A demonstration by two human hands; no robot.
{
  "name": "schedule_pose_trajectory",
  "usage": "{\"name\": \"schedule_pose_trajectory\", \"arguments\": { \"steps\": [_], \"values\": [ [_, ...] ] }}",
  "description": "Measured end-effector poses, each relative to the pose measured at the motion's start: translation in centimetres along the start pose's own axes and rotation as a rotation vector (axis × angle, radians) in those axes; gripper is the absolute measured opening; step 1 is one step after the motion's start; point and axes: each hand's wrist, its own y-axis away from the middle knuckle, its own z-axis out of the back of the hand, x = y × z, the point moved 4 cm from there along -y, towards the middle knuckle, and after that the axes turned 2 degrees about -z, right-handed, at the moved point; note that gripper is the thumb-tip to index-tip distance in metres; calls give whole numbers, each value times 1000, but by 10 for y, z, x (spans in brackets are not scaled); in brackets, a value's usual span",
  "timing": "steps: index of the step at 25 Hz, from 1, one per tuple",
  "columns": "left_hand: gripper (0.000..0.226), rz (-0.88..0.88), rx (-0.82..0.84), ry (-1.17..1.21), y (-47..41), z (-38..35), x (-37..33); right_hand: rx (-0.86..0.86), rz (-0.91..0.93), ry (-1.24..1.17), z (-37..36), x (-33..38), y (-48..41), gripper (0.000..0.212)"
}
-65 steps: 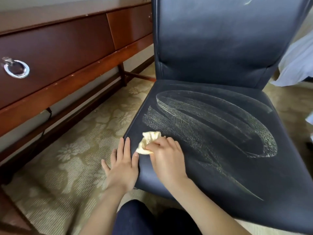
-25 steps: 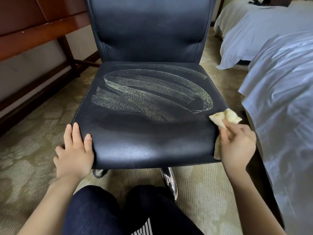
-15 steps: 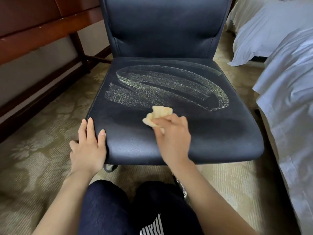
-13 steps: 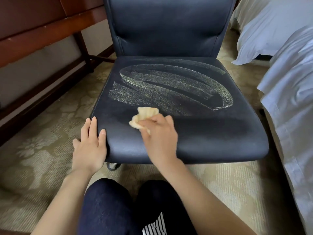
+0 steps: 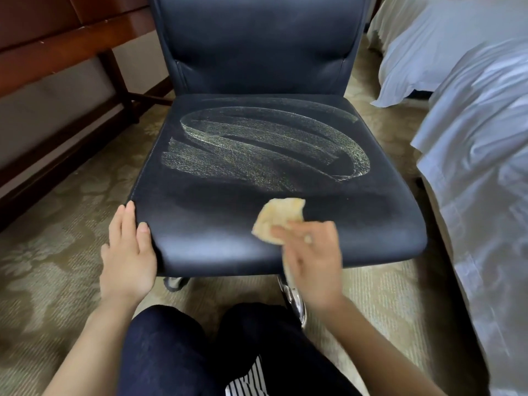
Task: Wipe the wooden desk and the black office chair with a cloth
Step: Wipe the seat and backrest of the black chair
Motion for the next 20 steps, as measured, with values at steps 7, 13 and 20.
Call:
{"name": "schedule_pose_trajectory", "arguments": {
  "steps": [7, 13, 20],
  "values": [
    [65, -41, -83, 0, -3, -4, 4, -287, -633, 277, 96, -129, -19, 22],
    [68, -75, -100, 13, -3, -7, 1, -149, -797, 381, 82, -134, -57, 27],
    [47, -96, -76, 16, 1, -6, -1, 188, -371, 167, -27, -11, -79, 27]
  ]
}}
